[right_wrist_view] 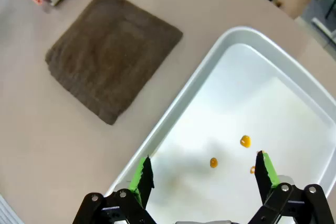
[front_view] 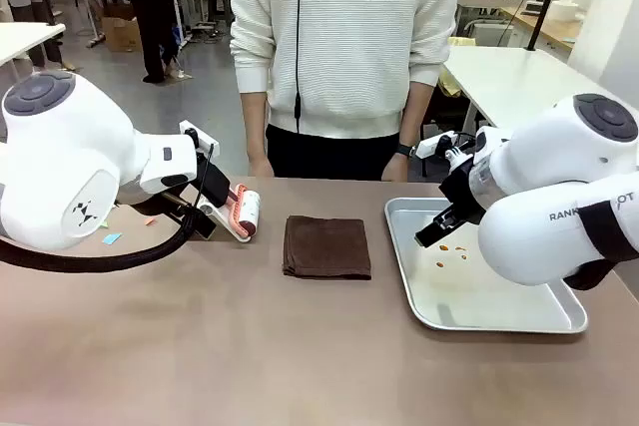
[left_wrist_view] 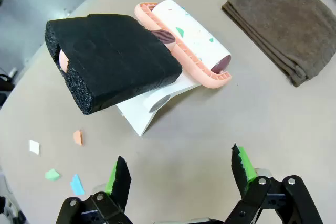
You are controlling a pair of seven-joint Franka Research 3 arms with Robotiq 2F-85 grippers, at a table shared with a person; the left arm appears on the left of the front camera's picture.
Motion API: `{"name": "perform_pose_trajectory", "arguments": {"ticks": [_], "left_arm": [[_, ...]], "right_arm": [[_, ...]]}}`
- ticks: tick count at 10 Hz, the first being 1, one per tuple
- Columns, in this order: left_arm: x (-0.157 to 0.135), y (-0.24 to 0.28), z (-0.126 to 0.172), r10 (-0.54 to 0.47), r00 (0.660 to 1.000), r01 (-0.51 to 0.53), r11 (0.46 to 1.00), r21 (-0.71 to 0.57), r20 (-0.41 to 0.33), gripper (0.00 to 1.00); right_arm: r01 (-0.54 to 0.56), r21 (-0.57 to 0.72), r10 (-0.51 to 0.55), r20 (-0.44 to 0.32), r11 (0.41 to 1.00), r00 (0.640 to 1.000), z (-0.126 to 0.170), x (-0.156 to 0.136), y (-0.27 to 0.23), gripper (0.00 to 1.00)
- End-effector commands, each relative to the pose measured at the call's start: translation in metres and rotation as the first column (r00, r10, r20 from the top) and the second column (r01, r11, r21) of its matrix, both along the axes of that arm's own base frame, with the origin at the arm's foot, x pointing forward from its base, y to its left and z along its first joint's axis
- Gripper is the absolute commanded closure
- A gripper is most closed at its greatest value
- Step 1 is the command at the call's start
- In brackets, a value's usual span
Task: Clean the surface of the table.
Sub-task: Hold the Lint Roller with your left hand and the towel with your right hand.
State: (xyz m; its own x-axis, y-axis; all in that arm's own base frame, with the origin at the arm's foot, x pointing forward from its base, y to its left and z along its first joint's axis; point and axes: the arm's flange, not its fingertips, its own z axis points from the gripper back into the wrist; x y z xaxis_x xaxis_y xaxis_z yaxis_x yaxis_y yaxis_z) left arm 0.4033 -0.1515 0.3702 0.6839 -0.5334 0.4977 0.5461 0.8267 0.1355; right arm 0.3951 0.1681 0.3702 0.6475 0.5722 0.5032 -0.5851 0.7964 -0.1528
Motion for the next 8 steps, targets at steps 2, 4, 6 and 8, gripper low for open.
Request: {"name": "perform_pose_trajectory", "arguments": {"ticks": [2,4,6,8], "left_arm": [[0.0,0.0,0.0,0.0,1.0,0.0,1.0,0.0,0.0,0.0],[0.0,0.0,0.0,0.0,1.0,0.0,1.0,0.0,0.0,0.0],[0.0,0.0,0.0,0.0,1.0,0.0,1.0,0.0,0.0,0.0],[0.0,0.0,0.0,0.0,1.0,0.0,1.0,0.0,0.0,0.0]], "right_arm": [[0.0,0.0,0.0,0.0,1.0,1.0,0.0,0.0,0.0,0.0],[0.0,0.0,0.0,0.0,1.0,1.0,0.0,0.0,0.0,0.0],[0.0,0.0,0.0,0.0,1.0,1.0,0.0,0.0,0.0,0.0],[0.0,0.0,0.0,0.0,1.0,1.0,0.0,0.0,0.0,0.0]]}}
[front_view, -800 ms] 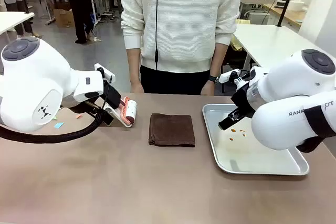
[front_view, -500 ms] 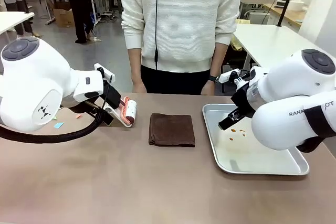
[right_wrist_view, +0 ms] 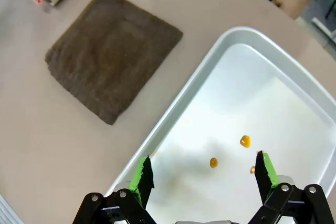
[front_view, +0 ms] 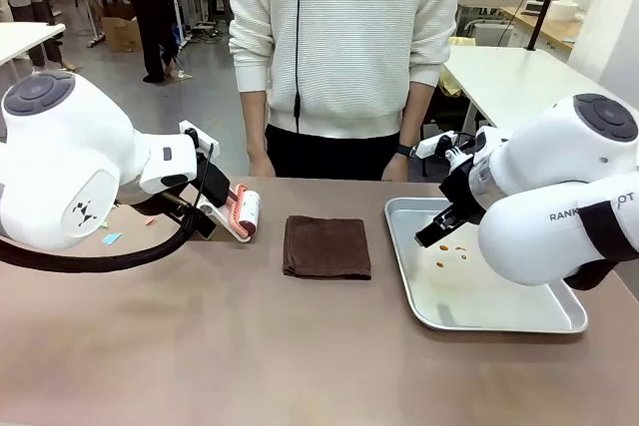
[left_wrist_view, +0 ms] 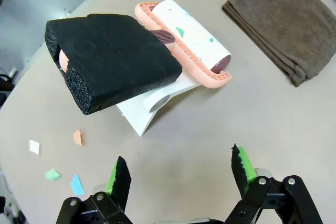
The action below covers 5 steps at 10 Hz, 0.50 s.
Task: Clean the surface of the table.
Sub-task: Hold the Lint Roller with your left hand and the towel with your right hand.
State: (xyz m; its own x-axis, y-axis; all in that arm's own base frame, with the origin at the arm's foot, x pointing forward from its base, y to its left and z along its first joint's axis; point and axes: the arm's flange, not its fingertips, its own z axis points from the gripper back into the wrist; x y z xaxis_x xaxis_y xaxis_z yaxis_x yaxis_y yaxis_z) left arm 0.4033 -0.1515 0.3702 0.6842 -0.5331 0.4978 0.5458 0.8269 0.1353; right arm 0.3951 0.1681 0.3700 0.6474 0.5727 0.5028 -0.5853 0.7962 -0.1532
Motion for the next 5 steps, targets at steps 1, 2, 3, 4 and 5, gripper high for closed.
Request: {"name": "perform_pose_trajectory", "arguments": {"ticks": [1,2,3,4,5], "left_arm": [[0.0,0.0,0.0,0.0,1.0,0.0,1.0,0.0,0.0,0.0],[0.0,0.0,0.0,0.0,1.0,0.0,1.0,0.0,0.0,0.0],[0.0,0.0,0.0,0.0,1.0,0.0,1.0,0.0,0.0,0.0],[0.0,0.0,0.0,0.0,1.0,0.0,1.0,0.0,0.0,0.0],[0.0,0.0,0.0,0.0,1.0,0.0,1.0,0.0,0.0,0.0]], "right_arm": [[0.0,0.001,0.0,0.0,1.0,1.0,0.0002,0.0,0.0,0.0],[0.0,0.001,0.0,0.0,1.0,1.0,0.0002,0.0,0.0,0.0],[0.0,0.001,0.0,0.0,1.0,1.0,0.0002,0.0,0.0,0.0],[0.0,0.001,0.0,0.0,1.0,1.0,0.0002,0.0,0.0,0.0],[0.0,0.001,0.0,0.0,1.0,1.0,0.0002,0.0,0.0,0.0]]}}
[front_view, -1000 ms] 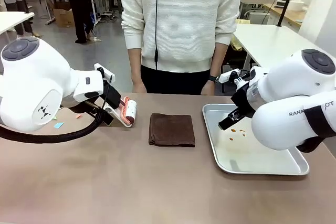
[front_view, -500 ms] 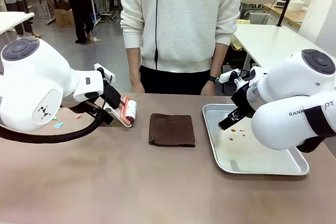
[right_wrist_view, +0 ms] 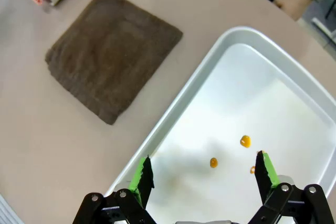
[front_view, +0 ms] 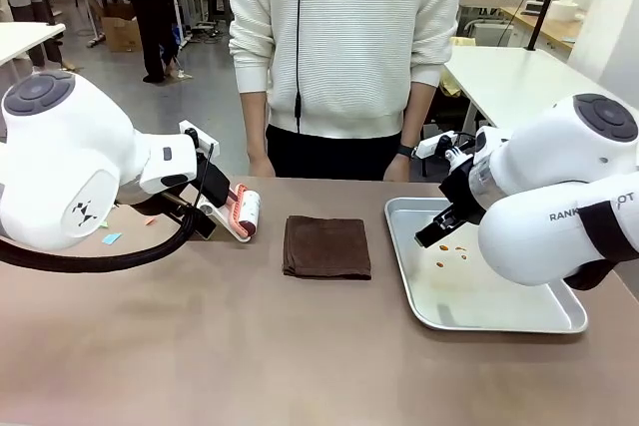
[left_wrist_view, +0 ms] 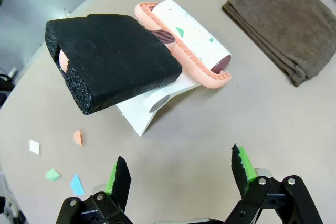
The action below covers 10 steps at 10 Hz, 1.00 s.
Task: Clean the surface of the table.
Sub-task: Hold the Lint Roller with your left hand and the towel with your right hand.
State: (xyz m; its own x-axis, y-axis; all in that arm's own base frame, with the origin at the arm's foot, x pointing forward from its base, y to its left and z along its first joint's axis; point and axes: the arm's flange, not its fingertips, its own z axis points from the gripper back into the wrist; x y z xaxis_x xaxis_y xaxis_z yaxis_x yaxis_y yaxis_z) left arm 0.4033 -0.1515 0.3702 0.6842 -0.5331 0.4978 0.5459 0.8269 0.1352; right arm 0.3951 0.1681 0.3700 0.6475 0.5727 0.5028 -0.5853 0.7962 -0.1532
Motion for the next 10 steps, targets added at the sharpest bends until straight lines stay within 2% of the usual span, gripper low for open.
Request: {"name": "perform_pose_trajectory", "arguments": {"ticks": [1,4,5,6,7,8,9,10], "left_arm": [[0.0,0.0,0.0,0.0,1.0,0.0,1.0,0.0,0.0,0.0],[0.0,0.0,0.0,0.0,1.0,0.0,1.0,0.0,0.0,0.0],[-0.005,0.006,0.002,-0.111,0.98,0.106,0.994,-0.039,-0.163,0.0],[-0.009,0.008,0.008,-0.075,0.942,0.045,0.994,-0.101,-0.326,0.0],[-0.014,0.009,0.018,-0.067,0.907,0.0,0.987,-0.16,-0.416,0.0],[-0.02,0.018,0.029,-0.145,0.872,-0.011,0.949,-0.316,-0.468,0.0],[-0.023,0.035,0.041,-0.168,0.866,-0.066,0.896,-0.44,-0.472,0.0],[-0.025,0.06,0.052,-0.179,0.862,-0.119,0.837,-0.534,-0.474,0.0]], "right_arm": [[0.0,0.001,0.0,0.0,1.0,1.0,0.0,0.0,0.0,0.0],[0.0,0.0,0.0,0.0,1.0,1.0,0.0,0.0,0.0,0.0],[0.091,-0.026,-0.093,-0.115,0.996,0.989,0.003,0.002,0.001,0.0],[0.155,-0.075,-0.171,-0.327,0.985,0.929,0.009,-0.001,0.002,0.0],[0.208,-0.07,-0.219,-0.391,0.976,0.894,0.019,-0.005,-0.003,0.0],[0.194,0.024,-0.162,-0.451,0.981,0.878,0.033,-0.012,-0.014,0.0],[0.175,0.163,-0.064,-0.527,0.971,0.848,0.046,-0.02,-0.027,0.0],[0.185,0.323,0.04,-0.581,0.928,0.813,0.058,-0.027,-0.045,0.0]]}}
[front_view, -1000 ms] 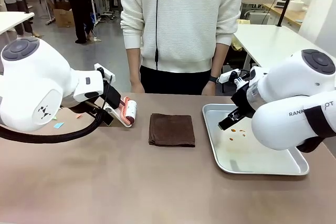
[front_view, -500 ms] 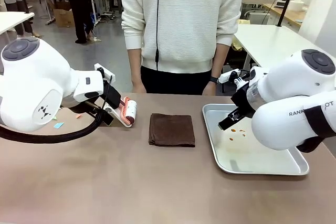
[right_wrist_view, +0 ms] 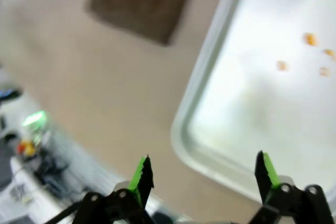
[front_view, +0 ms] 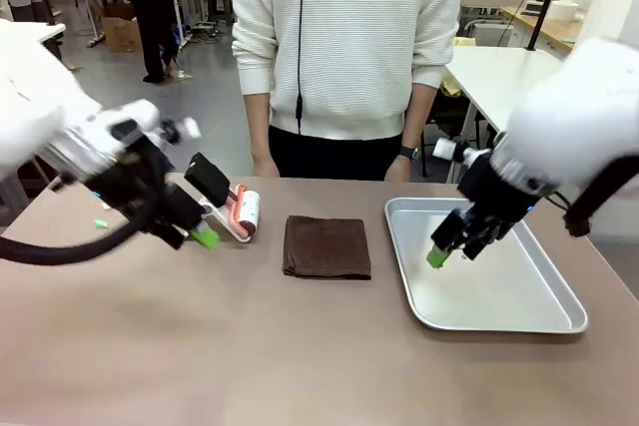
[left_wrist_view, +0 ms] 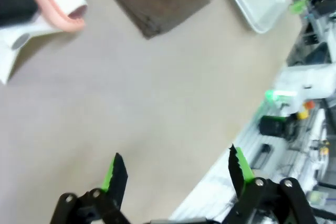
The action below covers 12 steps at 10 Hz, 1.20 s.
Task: Clean the surface of the table.
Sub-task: Hold the Lint Roller with your left hand and the towel with your right hand.
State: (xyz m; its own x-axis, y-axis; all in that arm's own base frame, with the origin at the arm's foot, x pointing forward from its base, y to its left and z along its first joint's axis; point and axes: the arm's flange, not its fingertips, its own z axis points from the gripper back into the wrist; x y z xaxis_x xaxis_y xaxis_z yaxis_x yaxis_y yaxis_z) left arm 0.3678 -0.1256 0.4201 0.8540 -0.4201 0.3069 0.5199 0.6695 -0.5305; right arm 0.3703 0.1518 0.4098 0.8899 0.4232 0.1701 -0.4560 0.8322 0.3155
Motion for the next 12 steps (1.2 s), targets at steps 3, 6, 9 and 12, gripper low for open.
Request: {"name": "perform_pose_trajectory", "arguments": {"ticks": [3,6,9,12], "left_arm": [[0.003,0.134,0.026,0.288,0.956,-0.291,0.918,-0.269,-0.052,0.0],[-0.045,0.212,0.04,0.514,0.856,-0.477,0.743,-0.469,-0.057,0.0],[-0.083,0.216,0.025,0.662,0.739,-0.606,0.575,-0.55,-0.123,0.0],[-0.118,0.223,-0.002,0.754,0.62,-0.69,0.394,-0.606,-0.215,0.0]], "right_arm": [[0.321,0.535,-0.189,-0.286,0.782,0.939,0.029,-0.012,-0.093,0.0],[0.515,0.686,-0.408,-0.332,0.513,0.85,0.018,-0.05,-0.174,0.0],[0.6,0.725,-0.548,-0.368,0.337,0.751,-0.002,-0.075,-0.244,0.0],[0.659,0.73,-0.616,-0.438,0.183,0.655,-0.031,-0.09,-0.295,0.0]]}}
